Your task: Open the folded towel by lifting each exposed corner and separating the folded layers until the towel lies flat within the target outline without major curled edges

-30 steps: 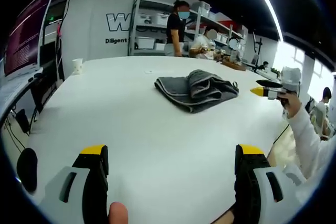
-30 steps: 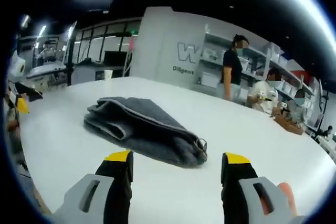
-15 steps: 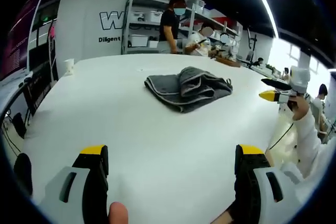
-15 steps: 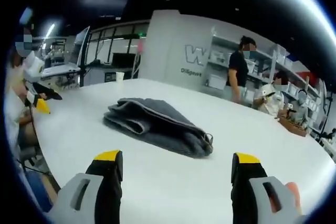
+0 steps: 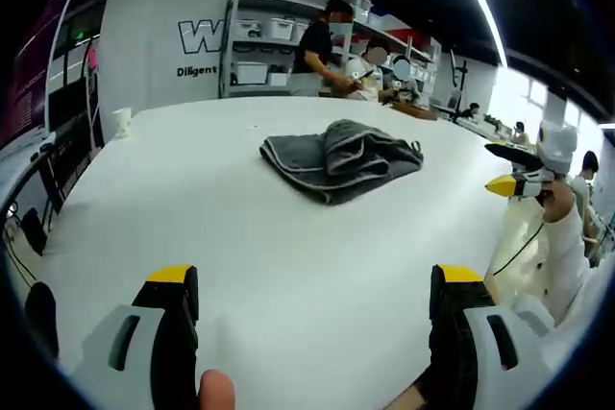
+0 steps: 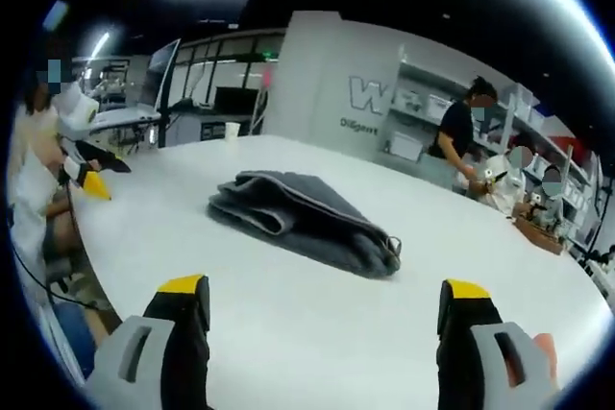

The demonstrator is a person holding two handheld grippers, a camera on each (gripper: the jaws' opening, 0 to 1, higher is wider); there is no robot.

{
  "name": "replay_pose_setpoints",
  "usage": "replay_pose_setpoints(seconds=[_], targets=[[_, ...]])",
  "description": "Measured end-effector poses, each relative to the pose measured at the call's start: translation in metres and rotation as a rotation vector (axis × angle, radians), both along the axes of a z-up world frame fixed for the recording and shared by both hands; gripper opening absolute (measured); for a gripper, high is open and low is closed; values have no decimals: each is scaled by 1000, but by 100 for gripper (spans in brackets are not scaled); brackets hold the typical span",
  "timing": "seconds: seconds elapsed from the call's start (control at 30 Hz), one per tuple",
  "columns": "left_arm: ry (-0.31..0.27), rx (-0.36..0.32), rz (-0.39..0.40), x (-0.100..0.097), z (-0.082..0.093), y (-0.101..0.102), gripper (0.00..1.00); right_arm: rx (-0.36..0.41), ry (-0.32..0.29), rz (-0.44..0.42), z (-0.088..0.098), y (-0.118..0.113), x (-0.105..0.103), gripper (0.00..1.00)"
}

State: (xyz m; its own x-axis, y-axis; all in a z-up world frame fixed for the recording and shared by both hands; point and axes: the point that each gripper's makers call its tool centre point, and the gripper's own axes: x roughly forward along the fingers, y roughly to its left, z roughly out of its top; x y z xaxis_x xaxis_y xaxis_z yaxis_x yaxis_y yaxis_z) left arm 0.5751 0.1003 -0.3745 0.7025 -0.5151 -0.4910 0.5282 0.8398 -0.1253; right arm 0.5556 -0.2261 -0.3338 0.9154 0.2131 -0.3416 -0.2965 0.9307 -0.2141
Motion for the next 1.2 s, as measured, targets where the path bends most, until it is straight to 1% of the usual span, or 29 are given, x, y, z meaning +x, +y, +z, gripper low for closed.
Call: replay_pose_setpoints(seconds=[0.1,0.27,0.4,0.47,0.63,0.73,0.83,0.93,1.03,1.1,1.2], targets=[[1,1,0,0,0,-1,100,11,-3,12,5,4,-4,99],[0,10,-1,1,1,-5,100,12,-10,6,14,6,-6,99],[3,30,-10,1,-1,-10,100,5,-50,-3,24,7,-5,99],[4,34,-16,2,-2,-14,100,4,-61,-14,27,5,-4,99],[3,23,-36,4,-3,-30,99,37,-86,-19,36,1,2,99],[8,42,-53,2,-4,-38,99,36,-90,-27,33,-1,3,99],[2,44,-72,2,-1,-48,99,45,-75,-37,28,-10,5,99],[-5,28,-79,4,3,-55,99,66,-56,-49,24,-19,5,99],[-7,34,-70,6,4,-60,99,78,-44,-62,22,-29,5,99],[-11,35,-70,7,4,-62,98,85,-43,-67,22,-31,4,99],[-13,17,-82,8,5,-70,97,98,-41,-69,23,-34,3,99]])
